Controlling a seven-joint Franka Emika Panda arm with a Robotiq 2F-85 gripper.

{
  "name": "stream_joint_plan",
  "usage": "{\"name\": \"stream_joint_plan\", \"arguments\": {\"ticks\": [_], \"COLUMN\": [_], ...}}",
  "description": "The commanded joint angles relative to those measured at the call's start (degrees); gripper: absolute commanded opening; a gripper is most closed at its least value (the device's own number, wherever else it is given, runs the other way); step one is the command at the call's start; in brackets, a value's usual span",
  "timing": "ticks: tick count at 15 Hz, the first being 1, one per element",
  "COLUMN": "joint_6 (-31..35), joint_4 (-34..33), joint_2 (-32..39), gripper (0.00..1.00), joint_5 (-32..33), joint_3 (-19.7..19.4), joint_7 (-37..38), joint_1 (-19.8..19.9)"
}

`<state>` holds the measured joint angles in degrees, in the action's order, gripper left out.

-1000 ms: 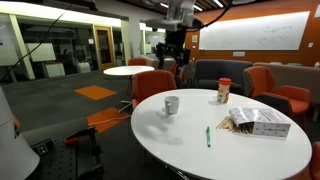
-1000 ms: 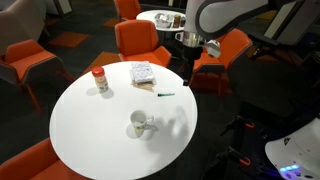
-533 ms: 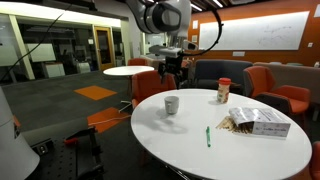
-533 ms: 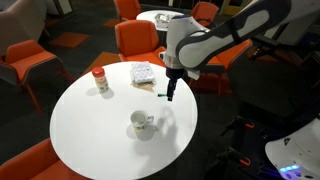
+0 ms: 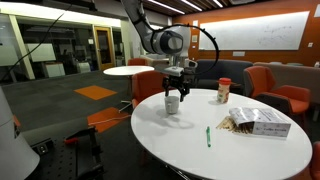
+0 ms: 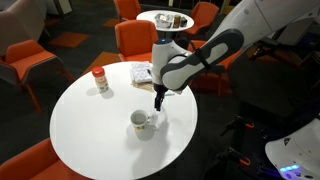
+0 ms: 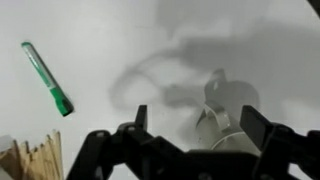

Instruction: Move the cup towards you

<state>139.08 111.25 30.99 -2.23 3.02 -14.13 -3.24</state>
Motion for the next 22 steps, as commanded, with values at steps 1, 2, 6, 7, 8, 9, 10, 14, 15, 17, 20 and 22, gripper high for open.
{"name": "stream_joint_plan", "arguments": {"ticks": [1,2,6,7,8,9,10,14,15,17,20,22], "joint_6": [-1.15,-0.89,-2.03,-2.29,-2.79,-2.86,-3.14,-4.45,-4.88,-6.32,-8.26,-9.17], "joint_4": [-6.65,-8.21,-14.59,-15.89,-17.18,-18.27,-19.42,-22.68,-23.33,-24.08,-24.26,-23.88], "joint_2": [5.08,6.44,11.74,12.77,13.75,14.65,15.51,17.75,18.22,18.76,19.12,19.05], "gripper": [1.00,1.00,1.00,1.00,1.00,1.00,0.96,0.62,0.53,0.35,0.08,0.00], "joint_5": [1.00,0.98,0.63,0.53,0.47,0.60,0.61,0.58,0.50,0.45,0.03,-0.01], "joint_3": [0.41,0.38,0.71,0.94,1.33,1.36,1.30,1.08,1.24,1.32,1.70,1.53], "joint_7": [2.76,3.14,5.77,6.41,6.56,7.24,8.01,10.23,10.05,9.85,9.03,8.92], "joint_1": [0.21,0.09,-0.71,-0.96,-1.14,-1.53,-1.95,-2.77,-2.64,-2.45,-1.73,-1.37]}}
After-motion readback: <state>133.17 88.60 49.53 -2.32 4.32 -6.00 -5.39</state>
